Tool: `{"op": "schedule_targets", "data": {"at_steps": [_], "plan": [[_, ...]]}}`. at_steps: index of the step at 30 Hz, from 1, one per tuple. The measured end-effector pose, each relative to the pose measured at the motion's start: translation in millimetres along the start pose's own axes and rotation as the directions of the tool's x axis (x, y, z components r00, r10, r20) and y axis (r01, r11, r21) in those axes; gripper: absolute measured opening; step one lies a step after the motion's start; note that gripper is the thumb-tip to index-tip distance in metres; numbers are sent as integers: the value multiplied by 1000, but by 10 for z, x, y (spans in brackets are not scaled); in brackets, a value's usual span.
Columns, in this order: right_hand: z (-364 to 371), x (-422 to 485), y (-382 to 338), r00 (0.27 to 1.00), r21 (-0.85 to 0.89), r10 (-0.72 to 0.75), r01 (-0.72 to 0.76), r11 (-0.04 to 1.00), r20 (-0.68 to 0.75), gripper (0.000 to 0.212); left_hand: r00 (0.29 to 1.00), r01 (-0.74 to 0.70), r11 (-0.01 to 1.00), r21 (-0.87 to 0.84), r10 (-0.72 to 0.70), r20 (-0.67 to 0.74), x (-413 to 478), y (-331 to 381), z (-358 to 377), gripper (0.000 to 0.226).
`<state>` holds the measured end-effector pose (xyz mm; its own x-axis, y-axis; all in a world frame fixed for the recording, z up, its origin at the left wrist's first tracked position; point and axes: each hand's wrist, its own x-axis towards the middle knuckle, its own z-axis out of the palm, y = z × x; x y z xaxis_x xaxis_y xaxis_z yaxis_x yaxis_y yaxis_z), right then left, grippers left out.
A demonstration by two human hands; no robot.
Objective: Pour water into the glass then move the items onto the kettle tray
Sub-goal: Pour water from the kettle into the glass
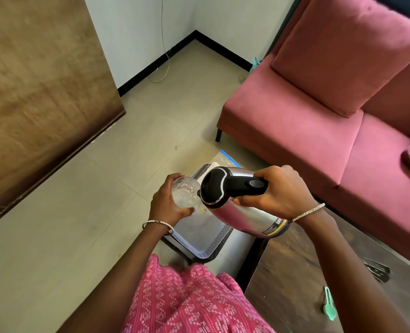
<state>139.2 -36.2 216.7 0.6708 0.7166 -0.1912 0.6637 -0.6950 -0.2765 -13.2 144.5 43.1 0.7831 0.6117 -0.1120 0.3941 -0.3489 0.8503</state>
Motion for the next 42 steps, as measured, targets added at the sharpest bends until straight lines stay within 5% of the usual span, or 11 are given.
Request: {"op": "schedule_targets", "data": {"at_steps": [42], "plan": [[-214,1,3,998,-73,-65,64,995,-16,50,998,-48,998,-33,47,-40,-31,149,-3,92]]}}
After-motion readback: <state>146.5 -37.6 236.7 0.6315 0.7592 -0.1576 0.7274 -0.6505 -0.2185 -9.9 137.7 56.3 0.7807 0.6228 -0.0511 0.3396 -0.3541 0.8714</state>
